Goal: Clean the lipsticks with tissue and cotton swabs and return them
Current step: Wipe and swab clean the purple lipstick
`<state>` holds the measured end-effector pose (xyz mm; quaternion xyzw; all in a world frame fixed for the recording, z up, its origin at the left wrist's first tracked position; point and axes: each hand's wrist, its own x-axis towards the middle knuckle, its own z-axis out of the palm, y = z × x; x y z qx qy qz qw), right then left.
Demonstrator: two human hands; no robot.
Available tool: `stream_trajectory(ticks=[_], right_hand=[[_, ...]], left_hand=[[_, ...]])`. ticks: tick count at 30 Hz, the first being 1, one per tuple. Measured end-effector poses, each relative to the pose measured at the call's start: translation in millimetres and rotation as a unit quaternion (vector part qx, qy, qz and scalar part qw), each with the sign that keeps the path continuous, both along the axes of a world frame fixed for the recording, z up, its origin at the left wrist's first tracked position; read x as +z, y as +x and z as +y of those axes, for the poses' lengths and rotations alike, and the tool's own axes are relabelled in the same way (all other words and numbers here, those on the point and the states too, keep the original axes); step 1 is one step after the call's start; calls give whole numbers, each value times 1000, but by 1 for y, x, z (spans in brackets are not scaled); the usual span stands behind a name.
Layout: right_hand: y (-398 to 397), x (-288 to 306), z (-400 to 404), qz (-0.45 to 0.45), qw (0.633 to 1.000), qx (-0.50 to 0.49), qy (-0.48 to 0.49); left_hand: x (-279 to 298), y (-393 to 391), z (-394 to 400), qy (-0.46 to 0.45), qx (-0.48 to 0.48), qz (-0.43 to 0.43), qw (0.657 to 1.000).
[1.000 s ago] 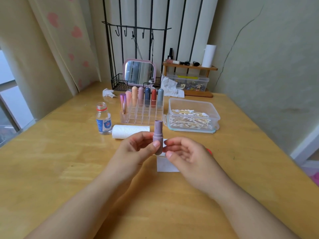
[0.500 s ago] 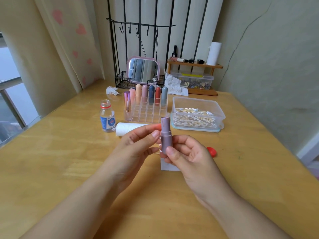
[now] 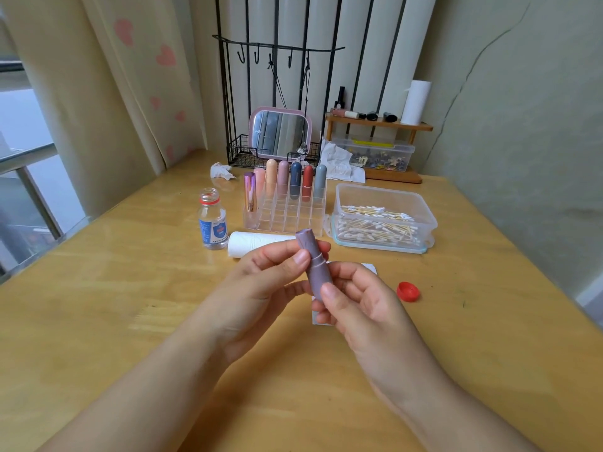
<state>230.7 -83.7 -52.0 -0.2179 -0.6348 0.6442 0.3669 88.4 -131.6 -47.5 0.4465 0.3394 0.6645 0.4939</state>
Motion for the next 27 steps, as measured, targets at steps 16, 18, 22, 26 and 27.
stream_trajectory(ticks=[16,18,22,26,27], right_hand=[[-6,-3,-8,170,940,177,-236],[-6,-3,-8,170,936,188,-244],[-6,0,-10,168,920,221,-277],[-3,-1,-5,178,898,260,-306],[-2,-2,-3,180,893,276,-307]], left_hand=[[2,-1,-5,19,-38,-31,999],[3,-2,-6,22,-40,-25,999],[5,0,-7,30,-36,-18,999],[7,1,-7,27,-37,-24,999],[7,2,-7,23,-40,-27,999]])
